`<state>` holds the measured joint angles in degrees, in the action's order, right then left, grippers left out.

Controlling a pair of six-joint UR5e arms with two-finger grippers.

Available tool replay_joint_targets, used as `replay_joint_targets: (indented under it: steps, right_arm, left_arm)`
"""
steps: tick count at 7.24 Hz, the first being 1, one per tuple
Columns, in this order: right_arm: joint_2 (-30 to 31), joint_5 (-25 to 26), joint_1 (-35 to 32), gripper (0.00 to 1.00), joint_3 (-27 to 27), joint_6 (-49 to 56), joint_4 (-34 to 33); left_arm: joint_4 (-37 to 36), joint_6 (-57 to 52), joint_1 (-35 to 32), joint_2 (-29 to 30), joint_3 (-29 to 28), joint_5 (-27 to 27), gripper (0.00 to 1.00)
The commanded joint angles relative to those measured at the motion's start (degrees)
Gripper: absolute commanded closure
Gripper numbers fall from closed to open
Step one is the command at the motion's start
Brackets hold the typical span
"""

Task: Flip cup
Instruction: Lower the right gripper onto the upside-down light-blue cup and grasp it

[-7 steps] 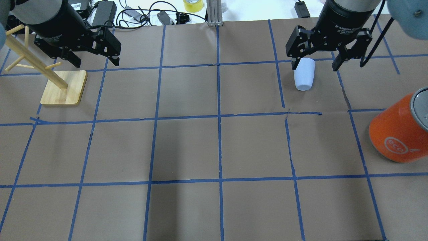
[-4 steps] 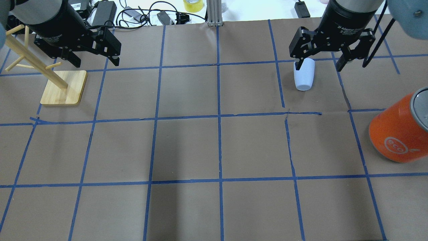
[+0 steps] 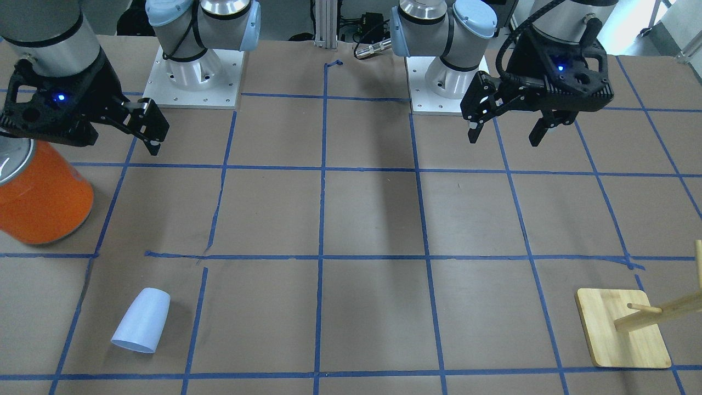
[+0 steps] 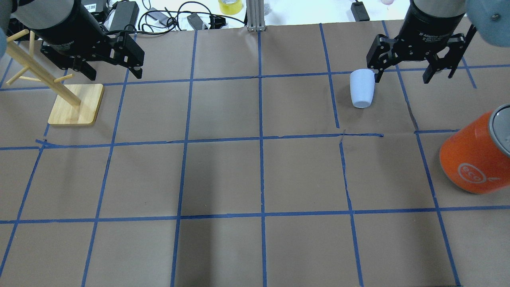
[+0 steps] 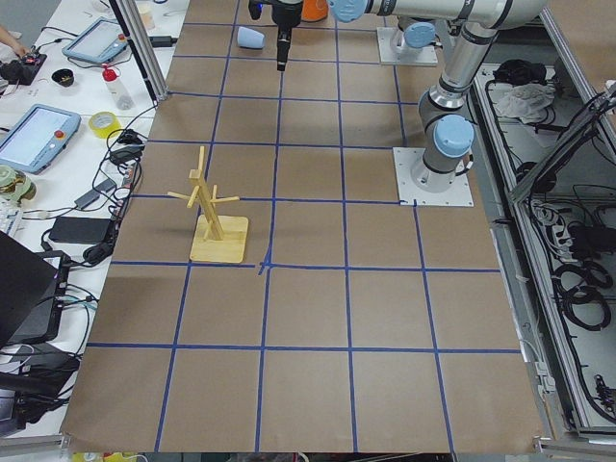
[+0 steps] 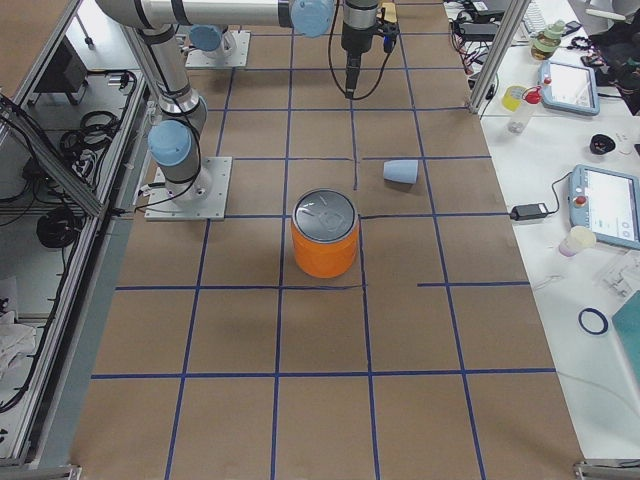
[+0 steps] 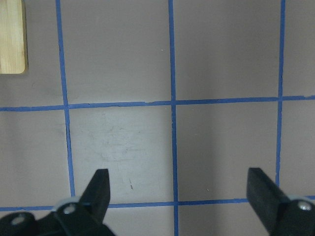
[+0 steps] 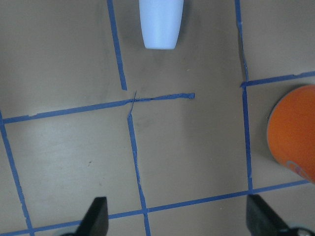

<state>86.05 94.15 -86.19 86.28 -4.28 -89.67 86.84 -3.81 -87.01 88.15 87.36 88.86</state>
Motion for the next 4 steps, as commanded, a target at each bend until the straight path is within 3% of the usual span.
replay_joint_targets:
  steps: [1,4]
  right_arm:
    - [-5.3,-0.1,0.3,0.00,0.4,-0.5,-6.2]
    - [-16.0,-0.5,0.4,0.00,0.6,-0.1,-18.6]
  left_arm:
    - [0.0,0.0,0.0,0.0,0.0,0.0,0.00]
    - [0.0,0.0,0.0,0.0,0.0,0.0,0.00]
